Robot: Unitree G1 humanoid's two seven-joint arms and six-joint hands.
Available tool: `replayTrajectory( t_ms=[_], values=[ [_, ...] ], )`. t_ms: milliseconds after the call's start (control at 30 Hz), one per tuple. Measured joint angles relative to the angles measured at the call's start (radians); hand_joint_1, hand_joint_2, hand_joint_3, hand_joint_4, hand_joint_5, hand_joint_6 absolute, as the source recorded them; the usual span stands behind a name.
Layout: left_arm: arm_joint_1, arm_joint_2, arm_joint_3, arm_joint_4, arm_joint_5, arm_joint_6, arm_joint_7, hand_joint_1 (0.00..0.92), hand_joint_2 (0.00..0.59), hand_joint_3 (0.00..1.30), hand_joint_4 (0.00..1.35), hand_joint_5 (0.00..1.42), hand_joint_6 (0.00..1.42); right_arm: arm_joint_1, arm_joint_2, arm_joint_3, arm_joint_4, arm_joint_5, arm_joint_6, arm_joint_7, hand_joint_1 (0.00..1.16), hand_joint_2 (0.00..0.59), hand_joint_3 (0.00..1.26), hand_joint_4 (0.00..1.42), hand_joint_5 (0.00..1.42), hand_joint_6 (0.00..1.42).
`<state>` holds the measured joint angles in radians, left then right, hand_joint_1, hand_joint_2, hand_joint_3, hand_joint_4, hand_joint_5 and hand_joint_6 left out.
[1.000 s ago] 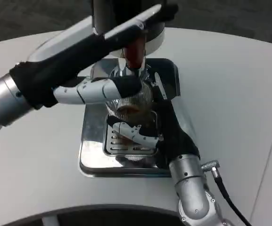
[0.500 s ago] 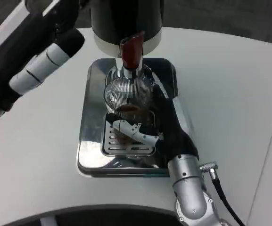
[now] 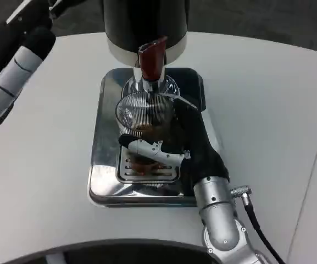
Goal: Grasp the cup under the faucet to collect the drink, then remove the cup.
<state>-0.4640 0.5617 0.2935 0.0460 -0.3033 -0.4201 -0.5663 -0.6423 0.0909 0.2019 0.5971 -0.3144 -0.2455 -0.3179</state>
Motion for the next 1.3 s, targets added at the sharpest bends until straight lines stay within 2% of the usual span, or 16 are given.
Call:
replayTrajectory(
  t_ms=[200,467,933,1300],
  values=[
    [0.021,0.0,0.002,-0.015,0.0,0.013,0.003,0.0,0.21,0.12,0.0,0.07,0.01,-0.001,0.0,0.0,0.012,-0.003,-0.023,-0.044,1.05,0.129,0.58,0.79,0.85,1.02],
    [0.039,0.0,0.001,-0.028,0.0,0.033,0.003,0.0,0.212,0.12,0.0,0.07,0.01,0.012,0.001,0.004,-0.007,-0.013,-0.024,-0.104,1.09,0.091,0.65,0.85,0.93,1.17],
    [0.079,0.0,0.005,-0.057,0.0,0.053,0.004,0.0,0.205,0.11,0.0,0.06,0.0,0.086,0.005,0.028,-0.104,-0.051,0.005,-0.131,1.11,0.07,0.67,0.88,0.98,1.25],
    [0.098,0.0,0.01,-0.078,0.001,0.057,0.016,0.0,0.205,0.1,0.0,0.05,0.0,0.146,0.012,0.062,-0.236,-0.099,0.069,-0.107,1.11,0.061,0.68,0.9,0.99,1.27]
  ],
)
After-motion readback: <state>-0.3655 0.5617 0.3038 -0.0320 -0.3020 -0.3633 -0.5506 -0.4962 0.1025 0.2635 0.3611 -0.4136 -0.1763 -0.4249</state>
